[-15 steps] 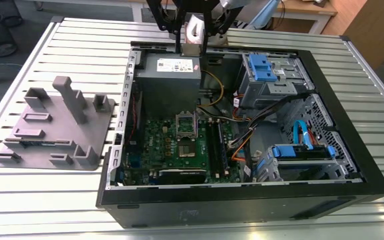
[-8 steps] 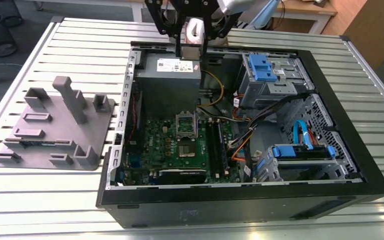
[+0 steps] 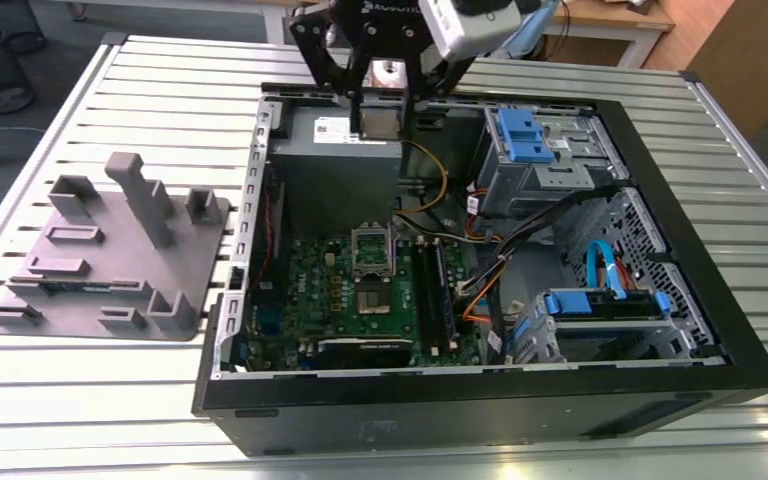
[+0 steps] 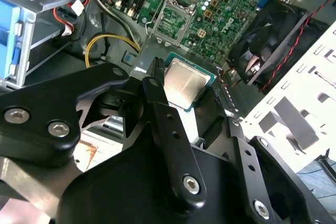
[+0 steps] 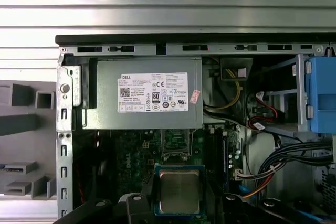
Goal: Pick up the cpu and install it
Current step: 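Pick up the cpu and move it towards the insertion slot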
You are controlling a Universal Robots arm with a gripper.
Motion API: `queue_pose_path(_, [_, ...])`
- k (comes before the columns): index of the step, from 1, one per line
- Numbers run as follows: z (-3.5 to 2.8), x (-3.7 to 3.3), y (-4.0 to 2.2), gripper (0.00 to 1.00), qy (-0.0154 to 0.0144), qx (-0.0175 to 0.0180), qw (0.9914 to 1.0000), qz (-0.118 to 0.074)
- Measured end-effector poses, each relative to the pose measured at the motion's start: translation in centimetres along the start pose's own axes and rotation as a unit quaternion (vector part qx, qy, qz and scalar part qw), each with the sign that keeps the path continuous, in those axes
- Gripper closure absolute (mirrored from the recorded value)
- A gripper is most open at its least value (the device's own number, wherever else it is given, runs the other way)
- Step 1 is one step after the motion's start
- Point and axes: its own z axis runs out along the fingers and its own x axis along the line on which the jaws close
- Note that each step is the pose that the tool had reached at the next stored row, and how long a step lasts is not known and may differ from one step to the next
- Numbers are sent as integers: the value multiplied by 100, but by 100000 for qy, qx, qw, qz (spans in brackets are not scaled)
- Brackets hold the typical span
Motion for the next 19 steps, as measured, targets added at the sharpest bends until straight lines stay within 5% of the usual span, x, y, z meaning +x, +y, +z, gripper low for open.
queue_pose_path(19, [336, -3, -290, 53, -3, 0, 100000, 85])
